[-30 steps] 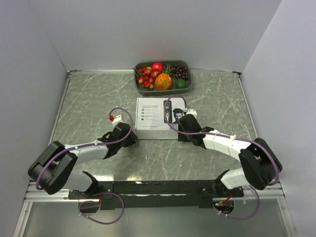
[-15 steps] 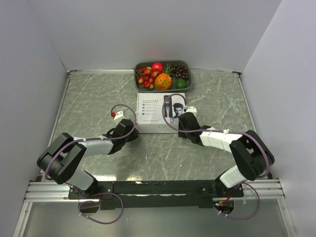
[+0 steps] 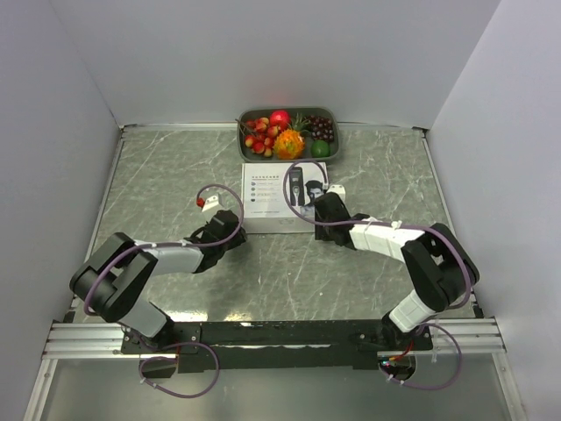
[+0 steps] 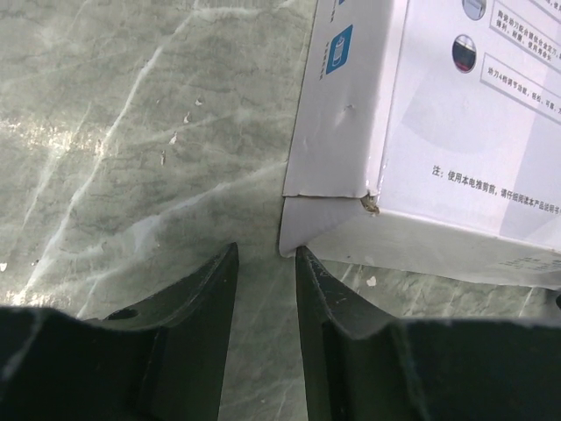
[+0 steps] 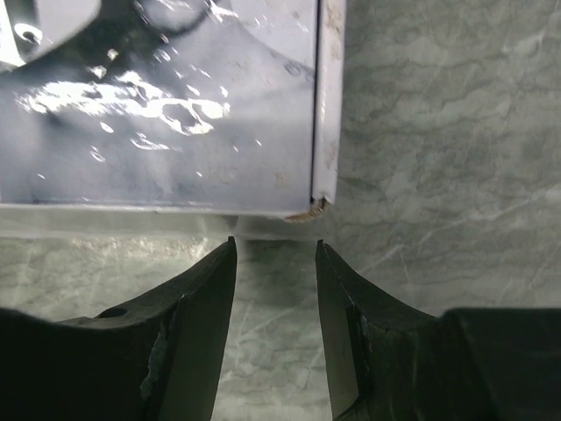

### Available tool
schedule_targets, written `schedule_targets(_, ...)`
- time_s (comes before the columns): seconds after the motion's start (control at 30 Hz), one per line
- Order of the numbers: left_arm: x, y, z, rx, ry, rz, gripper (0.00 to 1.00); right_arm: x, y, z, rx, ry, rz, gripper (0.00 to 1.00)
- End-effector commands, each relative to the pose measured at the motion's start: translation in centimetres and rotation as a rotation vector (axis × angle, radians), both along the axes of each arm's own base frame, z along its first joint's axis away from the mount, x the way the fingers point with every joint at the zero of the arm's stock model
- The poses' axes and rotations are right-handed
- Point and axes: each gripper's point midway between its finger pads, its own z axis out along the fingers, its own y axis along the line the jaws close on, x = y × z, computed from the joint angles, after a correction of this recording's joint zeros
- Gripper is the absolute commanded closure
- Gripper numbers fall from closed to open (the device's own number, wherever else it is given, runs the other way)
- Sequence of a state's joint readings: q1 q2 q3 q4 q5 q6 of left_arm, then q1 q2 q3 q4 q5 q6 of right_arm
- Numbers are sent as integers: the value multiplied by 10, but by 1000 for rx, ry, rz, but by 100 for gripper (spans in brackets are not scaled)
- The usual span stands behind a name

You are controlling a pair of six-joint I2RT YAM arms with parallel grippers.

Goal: Sort the hair-cutting tools

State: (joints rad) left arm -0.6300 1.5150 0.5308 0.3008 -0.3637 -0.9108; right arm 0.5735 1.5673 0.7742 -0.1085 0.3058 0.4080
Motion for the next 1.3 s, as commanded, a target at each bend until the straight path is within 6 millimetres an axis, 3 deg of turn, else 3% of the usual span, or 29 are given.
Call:
schedule_targets(0.0, 15, -5, 9, -3, -39, 16, 61, -9, -5, 15, 28, -2, -18, 50)
schedule_targets(0.3, 20, -7, 10, -4, -49, 20, 61, 9, 25, 21, 126, -1, 18, 53)
schedule_targets(0.4, 22, -8, 12, -2, -60, 18, 62, 18, 30, 12, 135, -2, 6, 64)
schedule_targets(0.43, 23, -7, 12, 5, -64, 19, 62, 19, 30, 5, 129, 4, 4, 78)
schedule_targets(0.53, 26, -6, 12, 16, -79, 19, 66, 27, 31, -2, 126, -20, -5, 100)
schedule_targets(0.6, 29, -7, 14, 12, -98, 21, 75, 38, 29, 0, 128, -64, -31, 100)
schedule_targets(0.77, 35, -9, 15, 17, -126, 17, 99, 43, 22, -4, 103, -108, -53, 100)
schedule_targets(1.27, 66, -5, 20, 59, -200, 110, 99, 61, 11, -3, 71, -226, -108, 100)
